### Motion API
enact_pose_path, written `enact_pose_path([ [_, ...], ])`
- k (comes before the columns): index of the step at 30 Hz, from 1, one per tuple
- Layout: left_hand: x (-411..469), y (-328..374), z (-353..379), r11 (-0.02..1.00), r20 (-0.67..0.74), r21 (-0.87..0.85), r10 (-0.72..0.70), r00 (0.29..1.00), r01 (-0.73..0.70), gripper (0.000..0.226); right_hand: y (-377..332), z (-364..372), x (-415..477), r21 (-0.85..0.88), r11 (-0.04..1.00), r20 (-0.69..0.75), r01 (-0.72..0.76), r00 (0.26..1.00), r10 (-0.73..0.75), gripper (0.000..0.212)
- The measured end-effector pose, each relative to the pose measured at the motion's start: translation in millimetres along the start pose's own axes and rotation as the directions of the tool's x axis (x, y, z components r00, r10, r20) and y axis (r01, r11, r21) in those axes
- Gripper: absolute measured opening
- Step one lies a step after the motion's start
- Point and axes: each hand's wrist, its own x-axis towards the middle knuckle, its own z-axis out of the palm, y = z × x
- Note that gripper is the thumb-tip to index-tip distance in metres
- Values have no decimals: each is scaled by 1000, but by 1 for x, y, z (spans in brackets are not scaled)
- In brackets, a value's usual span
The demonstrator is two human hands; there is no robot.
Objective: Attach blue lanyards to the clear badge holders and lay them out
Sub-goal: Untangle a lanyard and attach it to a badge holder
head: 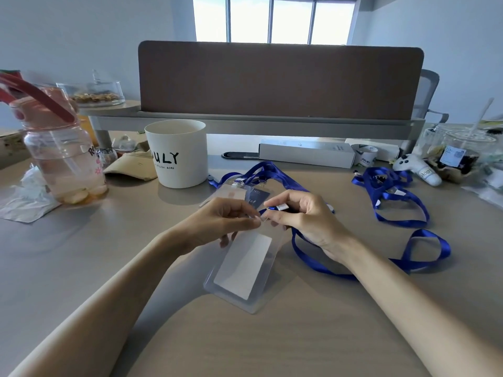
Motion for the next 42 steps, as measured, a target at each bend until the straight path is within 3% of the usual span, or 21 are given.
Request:
enact_pose_path([
  [4,0,-1,3,999,-3,-41,-7,1000,7,16,-2,-2,0,-49,998,2,30,1000,-30,10],
  [7,0,-1,5,999,-34,-51,-16,999,15,15,0,-1,2,-76,996,-17,53,998,-55,20],
  [13,-4,3,5,996,-3,-83,-8,1000,8,29,-3,-5,0,8,999,-52,46,998,-46,19],
  [19,0,4,9,999,-69,-23,-36,997,34,12,-7,-3,-2,29,999,-67,39,997,-37,18],
  [30,2,4,12,1000,-141,2,8,990,-8,6,-10,0,-4,-26,999,-44,26,999,-27,18],
  [42,-1,8,14,1000,-139,6,4,990,-4,18,-10,1,-3,-66,997,-67,25,997,-29,22],
])
